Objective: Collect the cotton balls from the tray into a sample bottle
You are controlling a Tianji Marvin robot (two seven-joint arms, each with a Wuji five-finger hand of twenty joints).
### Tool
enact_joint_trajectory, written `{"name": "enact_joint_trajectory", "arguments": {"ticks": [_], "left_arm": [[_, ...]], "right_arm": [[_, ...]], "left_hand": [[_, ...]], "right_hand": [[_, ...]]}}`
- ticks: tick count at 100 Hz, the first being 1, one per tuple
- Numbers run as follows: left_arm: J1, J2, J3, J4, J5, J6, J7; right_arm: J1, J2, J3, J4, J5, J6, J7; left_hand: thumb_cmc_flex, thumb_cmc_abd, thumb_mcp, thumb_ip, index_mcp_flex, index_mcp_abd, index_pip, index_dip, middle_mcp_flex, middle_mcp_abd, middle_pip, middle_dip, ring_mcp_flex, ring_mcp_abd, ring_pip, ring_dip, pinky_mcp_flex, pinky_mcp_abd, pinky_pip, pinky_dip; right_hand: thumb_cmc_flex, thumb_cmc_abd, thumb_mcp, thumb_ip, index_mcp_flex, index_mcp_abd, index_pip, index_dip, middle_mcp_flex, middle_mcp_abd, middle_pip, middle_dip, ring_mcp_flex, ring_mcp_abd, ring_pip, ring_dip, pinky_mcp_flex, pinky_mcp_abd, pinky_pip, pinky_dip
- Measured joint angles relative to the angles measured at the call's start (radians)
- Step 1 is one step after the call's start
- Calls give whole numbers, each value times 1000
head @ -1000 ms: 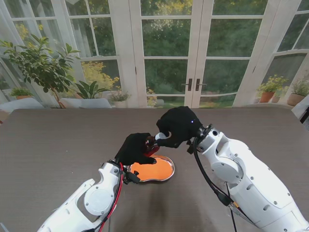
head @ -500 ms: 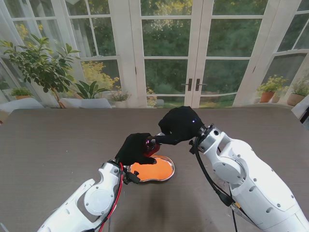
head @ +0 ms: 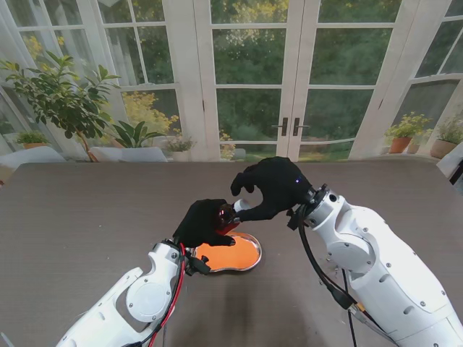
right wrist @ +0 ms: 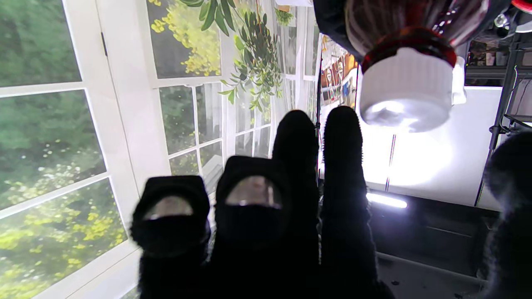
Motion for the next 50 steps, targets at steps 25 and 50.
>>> {"name": "enact_joint_trajectory", "arguments": {"ticks": [25, 50], "left_arm": [[0, 0, 0, 0, 0, 1, -2], [0, 0, 0, 0, 0, 1, -2]], "right_arm": [[9, 0, -4, 21, -14, -18, -33], [15, 0, -12, 32, -26, -21, -34]], "left_hand": [[0, 0, 0, 0, 0, 0, 0, 0, 0, 0, 0, 0, 0, 0, 0, 0, 0, 0, 0, 0], [0, 0, 0, 0, 0, 0, 0, 0, 0, 0, 0, 0, 0, 0, 0, 0, 0, 0, 0, 0]], "right_hand": [[192, -3, -88, 10, 28, -25, 11, 0, -11, 0, 23, 0, 0, -22, 0, 0, 0, 0, -4, 0], [231, -14, -120, 10, 30, -27, 11, 0, -14, 0, 24, 0, 0, -25, 1, 0, 9, 0, -5, 0]]}}
